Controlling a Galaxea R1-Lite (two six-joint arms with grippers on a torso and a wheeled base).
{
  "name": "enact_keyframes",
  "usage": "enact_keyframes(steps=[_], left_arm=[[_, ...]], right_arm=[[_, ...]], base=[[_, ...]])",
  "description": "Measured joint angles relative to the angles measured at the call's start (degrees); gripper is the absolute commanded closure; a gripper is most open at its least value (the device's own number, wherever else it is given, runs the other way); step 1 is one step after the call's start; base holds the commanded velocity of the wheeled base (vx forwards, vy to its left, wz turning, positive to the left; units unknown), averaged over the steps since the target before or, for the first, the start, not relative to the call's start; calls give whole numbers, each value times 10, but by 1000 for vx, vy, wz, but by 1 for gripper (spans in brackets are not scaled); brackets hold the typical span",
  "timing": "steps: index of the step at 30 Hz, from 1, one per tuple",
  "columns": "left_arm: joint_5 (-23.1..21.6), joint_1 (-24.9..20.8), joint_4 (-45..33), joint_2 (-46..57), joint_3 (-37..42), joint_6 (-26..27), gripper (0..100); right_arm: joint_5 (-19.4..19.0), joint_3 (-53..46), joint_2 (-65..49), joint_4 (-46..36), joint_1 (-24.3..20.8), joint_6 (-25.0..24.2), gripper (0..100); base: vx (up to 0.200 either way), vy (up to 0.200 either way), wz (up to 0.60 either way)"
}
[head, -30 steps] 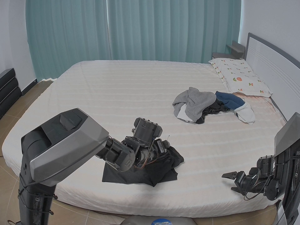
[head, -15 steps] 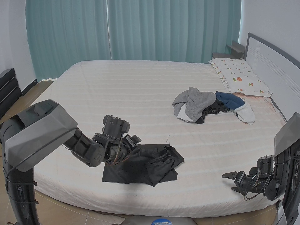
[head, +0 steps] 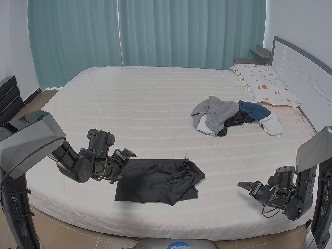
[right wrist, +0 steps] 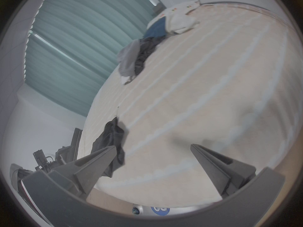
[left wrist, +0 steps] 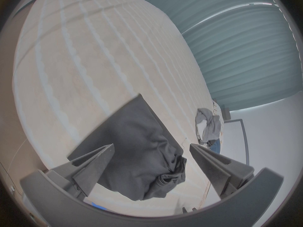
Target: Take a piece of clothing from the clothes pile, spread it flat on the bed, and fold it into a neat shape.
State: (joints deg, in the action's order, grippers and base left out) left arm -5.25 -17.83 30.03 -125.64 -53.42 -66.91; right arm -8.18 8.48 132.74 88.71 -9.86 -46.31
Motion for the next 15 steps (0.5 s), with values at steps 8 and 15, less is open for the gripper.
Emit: enact_keyframes(steps=[8,15], left_arm=[[-2,10,25,-5,17,0,0],[-1,12,35,-13,22,2,0]], right_arm=[[43,118,-34,-201,-67,9,0],[87,268,-58,-376,-143,26,0]], base=[[0,0,0],[0,0,0]])
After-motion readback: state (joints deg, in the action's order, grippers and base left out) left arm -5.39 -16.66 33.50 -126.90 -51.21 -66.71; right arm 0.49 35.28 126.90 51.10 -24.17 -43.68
